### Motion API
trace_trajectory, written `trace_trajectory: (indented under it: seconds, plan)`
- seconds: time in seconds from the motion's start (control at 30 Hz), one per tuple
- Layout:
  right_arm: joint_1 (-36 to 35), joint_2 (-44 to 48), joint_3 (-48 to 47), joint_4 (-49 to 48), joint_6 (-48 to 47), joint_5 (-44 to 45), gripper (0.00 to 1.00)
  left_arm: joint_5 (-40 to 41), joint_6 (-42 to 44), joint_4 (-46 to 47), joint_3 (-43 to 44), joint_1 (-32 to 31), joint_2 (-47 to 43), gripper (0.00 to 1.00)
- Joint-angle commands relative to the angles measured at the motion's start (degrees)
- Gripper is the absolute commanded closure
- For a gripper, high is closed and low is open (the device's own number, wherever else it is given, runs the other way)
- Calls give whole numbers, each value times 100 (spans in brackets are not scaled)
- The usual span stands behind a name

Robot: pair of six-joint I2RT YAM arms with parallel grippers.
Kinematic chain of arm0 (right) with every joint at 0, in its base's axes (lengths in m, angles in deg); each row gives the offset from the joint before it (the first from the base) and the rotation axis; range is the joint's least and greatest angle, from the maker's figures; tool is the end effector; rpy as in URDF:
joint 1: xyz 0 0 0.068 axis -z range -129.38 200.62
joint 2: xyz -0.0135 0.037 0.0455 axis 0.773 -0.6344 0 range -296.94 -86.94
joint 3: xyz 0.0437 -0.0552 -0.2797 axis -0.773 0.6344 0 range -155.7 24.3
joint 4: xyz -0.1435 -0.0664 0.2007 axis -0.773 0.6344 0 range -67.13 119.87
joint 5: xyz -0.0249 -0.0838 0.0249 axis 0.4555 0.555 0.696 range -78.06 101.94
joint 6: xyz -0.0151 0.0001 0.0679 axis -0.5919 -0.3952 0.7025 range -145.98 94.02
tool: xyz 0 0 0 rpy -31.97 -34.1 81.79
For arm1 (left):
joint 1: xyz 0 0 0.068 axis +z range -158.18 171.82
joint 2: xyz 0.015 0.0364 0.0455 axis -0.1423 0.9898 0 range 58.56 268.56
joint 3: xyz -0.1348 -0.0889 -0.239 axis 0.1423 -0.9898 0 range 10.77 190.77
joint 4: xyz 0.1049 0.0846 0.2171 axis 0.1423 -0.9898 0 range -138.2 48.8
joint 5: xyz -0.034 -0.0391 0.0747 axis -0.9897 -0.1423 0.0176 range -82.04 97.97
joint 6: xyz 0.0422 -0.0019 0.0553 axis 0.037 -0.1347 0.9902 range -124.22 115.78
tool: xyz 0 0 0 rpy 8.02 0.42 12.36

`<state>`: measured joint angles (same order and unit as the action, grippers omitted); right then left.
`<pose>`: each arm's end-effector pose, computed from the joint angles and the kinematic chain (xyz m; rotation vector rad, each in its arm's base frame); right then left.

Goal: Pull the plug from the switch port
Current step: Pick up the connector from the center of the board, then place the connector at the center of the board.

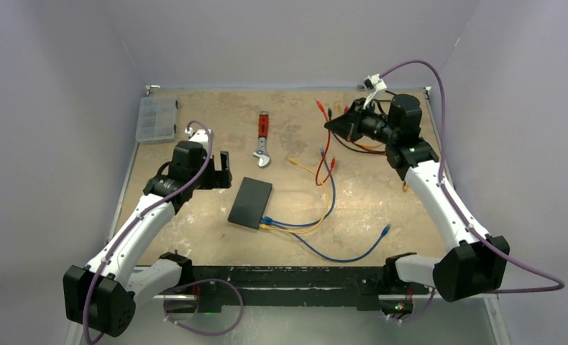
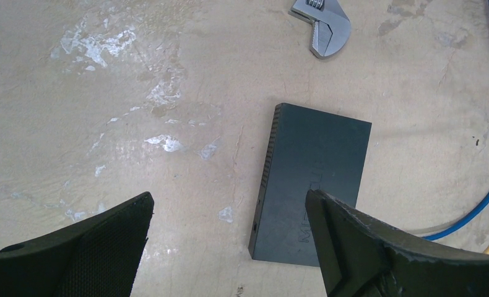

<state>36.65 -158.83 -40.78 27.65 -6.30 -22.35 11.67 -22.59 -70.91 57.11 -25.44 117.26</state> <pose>0.2789 0.1023 0.3868 -0.3591 1.8015 0.9467 0.2086 -0.0610 0.2730 -0.0557 2.3148 -0.2436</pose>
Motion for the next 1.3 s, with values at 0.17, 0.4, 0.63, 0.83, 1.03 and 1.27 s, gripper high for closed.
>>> trace_trajectory:
  seconds: [0.17, 0.4, 0.63, 0.83, 1.03, 1.27]
  plan:
    - [263, 361, -553, -643, 595, -1045, 100, -44, 106, 45, 60, 31, 36, 7]
    - [288, 654, -835, -847, 819, -1032, 100, -71, 110, 46, 59, 32, 60, 7]
    - [289, 864, -1051, -784, 749, -680, 100, -84, 113, 52, 60, 30, 63, 7]
    - [289, 828, -1206, -592, 618, -668, 100, -102, 114, 56, 63, 34, 76, 7]
    - [282, 677, -972, -513, 453, -427, 100, -116, 115, 58, 53, 30, 72, 7]
    - [305, 376, -524, -544, 230, 85, 100, -131, 114, 67, 50, 29, 85, 7]
